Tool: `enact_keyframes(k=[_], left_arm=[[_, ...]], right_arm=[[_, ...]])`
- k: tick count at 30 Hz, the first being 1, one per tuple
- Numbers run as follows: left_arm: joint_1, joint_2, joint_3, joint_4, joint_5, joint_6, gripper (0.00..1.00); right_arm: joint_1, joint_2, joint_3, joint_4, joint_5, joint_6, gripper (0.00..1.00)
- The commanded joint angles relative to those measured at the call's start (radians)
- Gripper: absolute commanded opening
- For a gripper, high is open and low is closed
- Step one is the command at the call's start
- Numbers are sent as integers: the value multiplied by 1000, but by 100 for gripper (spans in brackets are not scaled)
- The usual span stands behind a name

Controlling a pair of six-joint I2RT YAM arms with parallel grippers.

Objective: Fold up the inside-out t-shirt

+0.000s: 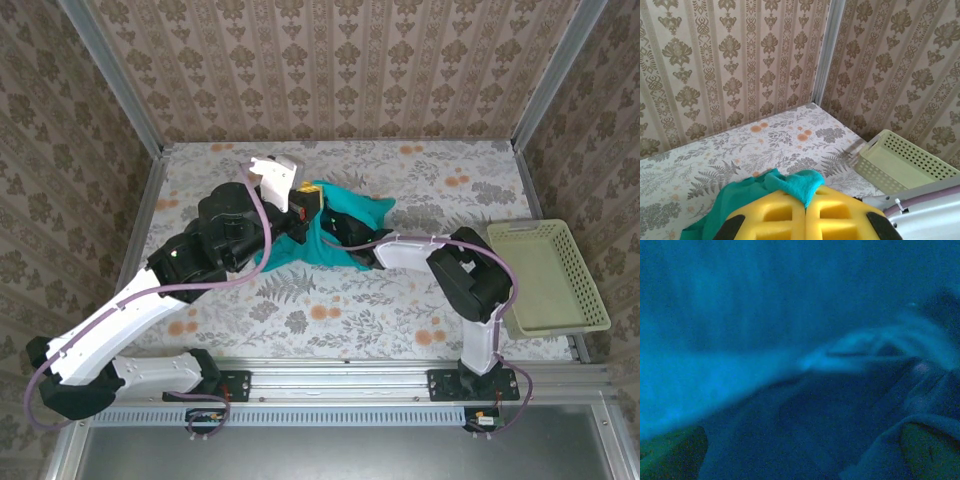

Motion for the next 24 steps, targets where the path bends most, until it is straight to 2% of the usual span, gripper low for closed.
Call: enact_keyframes(k=[1,6,9,14,17,21,23,24], left_arm=[[0,-12,17,70,47,12,0],[-3,1,30,81,58,7,0],[-4,8,43,76,53,11,0],[-2,13,50,74,33,16,0],[0,18,53,76,21,19,0],[15,24,60,56,-23,21,0],[37,37,73,19,-79,20,0],[40,55,100,-33,-163,18,0]], right_arm=[[-30,13,78,-28,68,52,100],[-33,187,356,-407,182,166,100],[-33,288,493,-576,218,211,100],[-32,419,682,-788,231,225,100],[-31,458,733,-832,214,212,99],[-31,452,721,-813,181,177,87],[-29,413,655,-748,155,146,72],[-31,388,620,-703,134,139,64]])
